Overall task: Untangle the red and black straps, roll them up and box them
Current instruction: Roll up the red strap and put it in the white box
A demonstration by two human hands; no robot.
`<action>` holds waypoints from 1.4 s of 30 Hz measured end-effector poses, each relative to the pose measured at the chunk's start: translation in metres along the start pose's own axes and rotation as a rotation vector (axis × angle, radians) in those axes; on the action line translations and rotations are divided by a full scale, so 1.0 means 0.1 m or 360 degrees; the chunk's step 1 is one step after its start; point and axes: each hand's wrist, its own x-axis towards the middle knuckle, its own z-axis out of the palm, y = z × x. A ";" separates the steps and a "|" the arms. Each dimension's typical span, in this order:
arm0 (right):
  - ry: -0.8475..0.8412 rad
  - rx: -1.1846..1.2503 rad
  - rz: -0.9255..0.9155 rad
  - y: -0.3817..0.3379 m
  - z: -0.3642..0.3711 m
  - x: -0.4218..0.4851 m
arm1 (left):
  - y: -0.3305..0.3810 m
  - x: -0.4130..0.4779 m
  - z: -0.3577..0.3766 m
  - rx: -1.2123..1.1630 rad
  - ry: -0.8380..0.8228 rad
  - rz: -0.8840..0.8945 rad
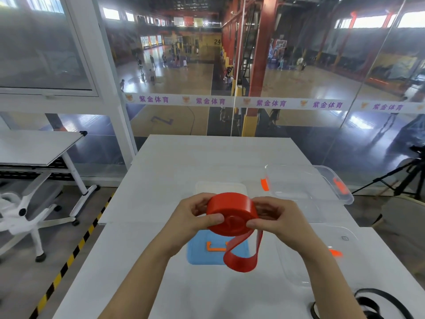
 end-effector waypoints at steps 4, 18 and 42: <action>-0.0107 -0.0203 -0.0010 -0.06 0.02 0.01 | 0.02 0.01 -0.03 0.0488 -0.0125 -0.0111; 0.0175 0.0179 -0.0125 0.08 0.10 0.00 | -0.02 -0.01 0.14 -0.0063 0.0223 0.0083; 0.0281 0.0123 -0.0111 0.21 0.27 0.05 | -0.23 -0.05 0.16 -0.0101 0.0258 -0.0136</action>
